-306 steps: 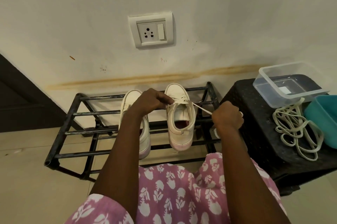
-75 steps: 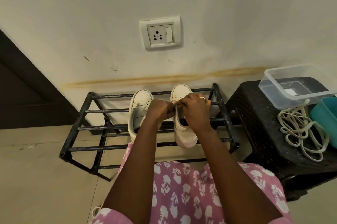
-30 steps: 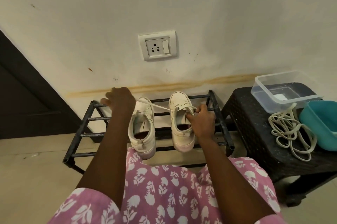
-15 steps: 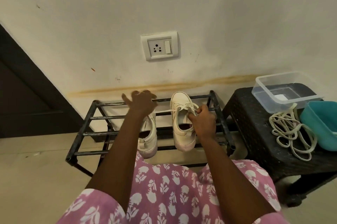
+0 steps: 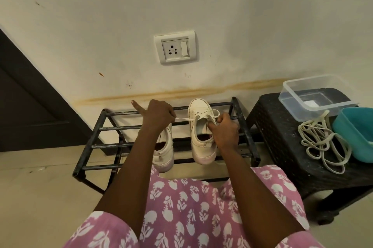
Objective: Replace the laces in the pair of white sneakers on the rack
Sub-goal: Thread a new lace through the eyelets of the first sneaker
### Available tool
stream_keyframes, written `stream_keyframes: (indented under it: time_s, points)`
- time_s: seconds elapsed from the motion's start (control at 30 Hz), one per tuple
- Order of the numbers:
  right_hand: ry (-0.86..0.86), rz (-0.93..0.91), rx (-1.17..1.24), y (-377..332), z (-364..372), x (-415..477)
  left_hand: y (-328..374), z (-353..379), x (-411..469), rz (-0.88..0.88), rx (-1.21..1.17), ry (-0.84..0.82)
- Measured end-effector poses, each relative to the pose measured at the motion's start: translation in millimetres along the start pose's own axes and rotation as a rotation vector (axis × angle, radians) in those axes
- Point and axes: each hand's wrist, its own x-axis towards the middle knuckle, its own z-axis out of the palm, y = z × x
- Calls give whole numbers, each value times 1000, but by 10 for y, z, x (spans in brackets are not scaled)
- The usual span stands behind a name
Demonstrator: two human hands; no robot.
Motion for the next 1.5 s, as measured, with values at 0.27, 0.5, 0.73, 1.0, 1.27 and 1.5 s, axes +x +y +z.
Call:
stream_keyframes:
  time_s: [0.27, 0.5, 0.73, 1.0, 1.27, 1.5]
  points:
    - [-16, 2, 13, -11, -3, 0, -334, -156, 28, -343, 88, 298]
    - [-31, -5, 6, 11, 13, 21, -143, 17, 43, -184, -67, 75]
    - [-9, -119, -86, -9, -3, 0, 312, 254, -10, 263, 13, -191]
    - [-29, -491, -432, -24, 7, 91, 316, 243, 5, 328, 99, 36]
    - [-51, -401, -255, -28, 22, 58, 281, 213, -77, 236, 117, 112]
    - [29, -96, -63, -57, -34, -42, 263, 302, -269, 109, -215, 298]
